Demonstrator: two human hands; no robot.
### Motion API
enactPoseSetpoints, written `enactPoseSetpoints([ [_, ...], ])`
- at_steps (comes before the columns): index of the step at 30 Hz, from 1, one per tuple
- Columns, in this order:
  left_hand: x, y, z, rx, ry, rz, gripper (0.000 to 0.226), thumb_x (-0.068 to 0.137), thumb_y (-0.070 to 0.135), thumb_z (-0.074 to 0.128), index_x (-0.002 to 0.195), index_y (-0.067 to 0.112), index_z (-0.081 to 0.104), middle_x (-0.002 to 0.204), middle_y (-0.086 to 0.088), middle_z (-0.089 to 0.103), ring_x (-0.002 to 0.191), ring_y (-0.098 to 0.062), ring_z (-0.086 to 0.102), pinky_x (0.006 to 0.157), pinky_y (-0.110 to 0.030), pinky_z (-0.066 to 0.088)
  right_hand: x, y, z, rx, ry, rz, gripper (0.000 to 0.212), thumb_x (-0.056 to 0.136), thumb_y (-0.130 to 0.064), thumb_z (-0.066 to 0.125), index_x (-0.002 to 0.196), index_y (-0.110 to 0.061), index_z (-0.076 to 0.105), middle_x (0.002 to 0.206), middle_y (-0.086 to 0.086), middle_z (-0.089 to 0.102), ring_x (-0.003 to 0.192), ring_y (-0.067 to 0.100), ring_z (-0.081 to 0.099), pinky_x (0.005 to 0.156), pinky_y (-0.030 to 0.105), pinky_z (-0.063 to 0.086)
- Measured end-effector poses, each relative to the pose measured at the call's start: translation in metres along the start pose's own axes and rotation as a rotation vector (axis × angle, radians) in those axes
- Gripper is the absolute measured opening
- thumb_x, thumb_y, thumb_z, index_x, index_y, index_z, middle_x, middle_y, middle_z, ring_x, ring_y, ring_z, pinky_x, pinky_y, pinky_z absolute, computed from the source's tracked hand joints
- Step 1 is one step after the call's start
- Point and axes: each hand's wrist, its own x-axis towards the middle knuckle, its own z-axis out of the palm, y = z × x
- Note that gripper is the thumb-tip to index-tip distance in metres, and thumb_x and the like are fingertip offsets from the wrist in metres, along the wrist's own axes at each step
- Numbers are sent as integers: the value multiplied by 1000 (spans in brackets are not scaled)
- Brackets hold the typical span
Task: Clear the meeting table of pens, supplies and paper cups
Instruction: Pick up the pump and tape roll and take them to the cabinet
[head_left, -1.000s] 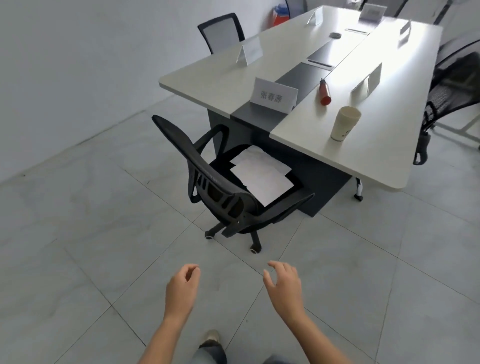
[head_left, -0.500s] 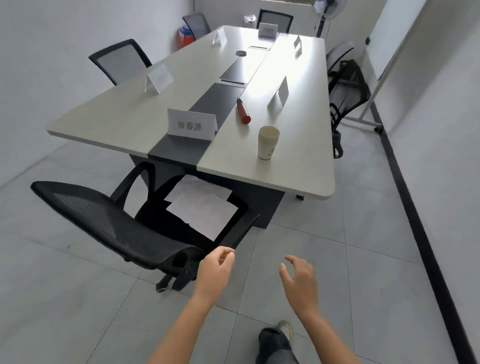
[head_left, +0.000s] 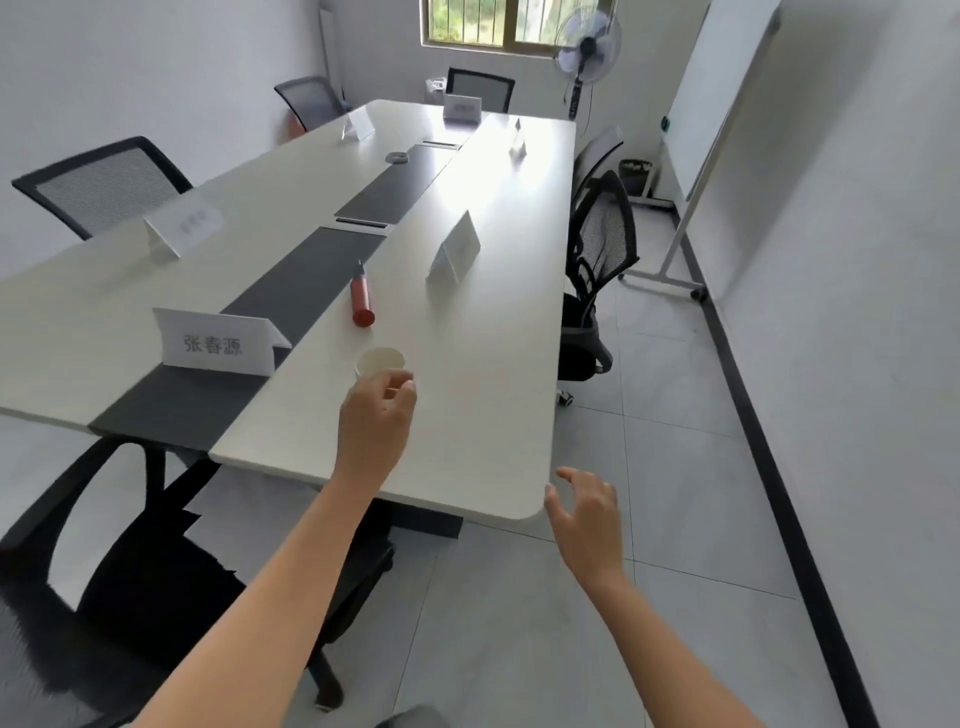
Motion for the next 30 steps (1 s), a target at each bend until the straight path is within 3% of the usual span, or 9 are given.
enactPoseSetpoints([
  [2, 26, 8, 27, 0, -16, 24, 23, 88, 9, 48, 104, 1, 63, 101, -8, 63, 91, -16, 53, 78, -19, 36, 35, 1, -1, 0, -3, -23, 32, 90, -18, 53, 119, -4, 56, 120, 10, 60, 117, 27, 45, 95, 35, 37],
  [4, 59, 10, 56, 39, -33, 17, 25, 87, 10, 49, 106, 2, 63, 109, -15, 63, 101, -26, 55, 90, -31, 41, 71, 2, 2, -27, -21, -50, 33, 90, -19, 52, 119, -5, 55, 121, 11, 60, 118, 28, 45, 95, 36, 37],
  [8, 142, 6, 107, 193, -126, -110, 39, 89, 17, 46, 124, 3, 50, 128, -22, 48, 123, -35, 37, 102, -38, 31, 148, 3, 18, -122, -117, -113, 36, 92, -24, 48, 124, -8, 51, 129, 9, 54, 125, 25, 39, 100, 35, 33],
  [15, 292, -59, 157, 447, -134, -456, 50, 88, 24, 43, 129, -3, 36, 138, -25, 35, 129, -38, 26, 102, -45, 31, 278, 10, 52, -346, -436, -163, 47, 94, -30, 40, 138, -15, 32, 145, 8, 35, 134, 23, 28, 109, 37, 30],
  [20, 351, -103, 162, 546, -53, -551, 51, 83, 16, 48, 130, -2, 35, 136, -25, 34, 126, -40, 29, 103, -48, 33, 331, 24, 77, -475, -630, -227, 54, 96, -38, 35, 145, -23, 16, 156, 7, 9, 144, 22, 7, 115, 39, 14],
  [24, 382, -133, 168, 601, -17, -586, 62, 83, 12, 51, 137, 3, 22, 138, -27, 31, 128, -41, 27, 101, -52, 32, 351, 34, 101, -541, -725, -290, 56, 95, -39, 34, 145, -24, 14, 156, 11, -3, 144, 26, -4, 117, 41, 4],
  [26, 395, -147, 171, 621, -21, -609, 66, 84, 10, 52, 140, 4, 17, 140, -27, 29, 128, -43, 27, 101, -54, 31, 357, 41, 109, -616, -685, -352, 51, 91, -42, 35, 139, -24, 32, 152, 17, 22, 141, 31, 21, 113, 45, 25],
  [28, 404, -157, 173, 638, -25, -643, 62, 85, 5, 52, 138, 3, 20, 138, -29, 30, 126, -46, 29, 101, -54, 32, 364, 50, 117, -653, -706, -310, 53, 77, -53, 32, 122, -30, 47, 130, 11, 57, 119, 26, 56, 92, 38, 49],
  [30, 408, -163, 176, 651, -23, -689, 56, 85, 1, 49, 135, 2, 22, 136, -32, 30, 124, -47, 29, 100, -54, 32, 366, 55, 119, -688, -733, -320, 55, 71, -60, 29, 118, -34, 44, 120, 3, 65, 109, 20, 63, 86, 33, 52],
])
